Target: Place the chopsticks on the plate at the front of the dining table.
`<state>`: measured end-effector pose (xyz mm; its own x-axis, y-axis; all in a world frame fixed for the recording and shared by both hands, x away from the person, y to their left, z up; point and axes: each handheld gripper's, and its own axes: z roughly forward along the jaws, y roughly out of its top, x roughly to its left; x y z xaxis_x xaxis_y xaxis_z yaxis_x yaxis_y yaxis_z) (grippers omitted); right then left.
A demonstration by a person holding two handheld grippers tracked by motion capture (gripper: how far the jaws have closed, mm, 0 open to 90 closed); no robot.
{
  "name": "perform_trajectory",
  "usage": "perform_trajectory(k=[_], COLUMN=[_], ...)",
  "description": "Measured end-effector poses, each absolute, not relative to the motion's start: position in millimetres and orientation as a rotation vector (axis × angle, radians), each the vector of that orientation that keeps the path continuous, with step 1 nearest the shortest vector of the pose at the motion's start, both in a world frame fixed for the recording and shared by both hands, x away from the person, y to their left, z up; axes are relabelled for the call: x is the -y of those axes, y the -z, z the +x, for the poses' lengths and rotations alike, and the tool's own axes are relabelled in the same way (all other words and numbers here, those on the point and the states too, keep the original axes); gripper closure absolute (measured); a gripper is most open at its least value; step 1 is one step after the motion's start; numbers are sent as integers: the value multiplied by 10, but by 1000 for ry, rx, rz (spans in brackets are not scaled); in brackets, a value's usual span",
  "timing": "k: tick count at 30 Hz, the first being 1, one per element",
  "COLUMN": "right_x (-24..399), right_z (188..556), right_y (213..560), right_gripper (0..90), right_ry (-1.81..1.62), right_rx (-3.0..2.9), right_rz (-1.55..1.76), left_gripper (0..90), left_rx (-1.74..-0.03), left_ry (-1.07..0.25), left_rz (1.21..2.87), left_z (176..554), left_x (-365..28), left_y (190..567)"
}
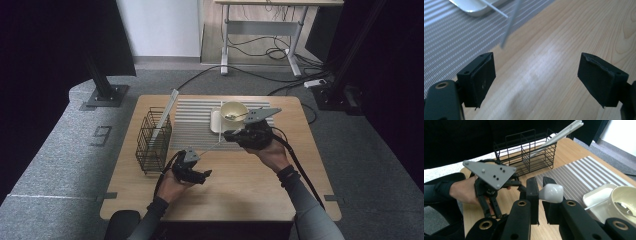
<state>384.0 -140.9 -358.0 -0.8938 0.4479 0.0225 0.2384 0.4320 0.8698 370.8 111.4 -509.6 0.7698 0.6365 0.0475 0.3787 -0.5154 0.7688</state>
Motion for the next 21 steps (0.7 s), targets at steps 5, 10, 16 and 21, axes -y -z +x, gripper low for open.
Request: perform_trajectory(k=[5,10,16,21], right_x=[1421,1417,1414,1436], right_z=[3824,3801,3787,3795], right_y=[3648,3686,3707,3686], right_gripper=[827,827,827,827], right_ry=[-1450,-1450,-1454,-1475], right_rx=[-2486,-2503,-2518,-2521], right_rz=[609,607,605,612], left_gripper=[337,487,680,791], left_rx=[-708,-679,-661,-625], left_ry=[-448,-476,-497,-499], left_rz=[2155,2142,2130,2120], left_z=[3717,3717,3709,3684], left_x=[-1068,-1034,-1036,-1049], left_y=[5062,5022,5039,5030])
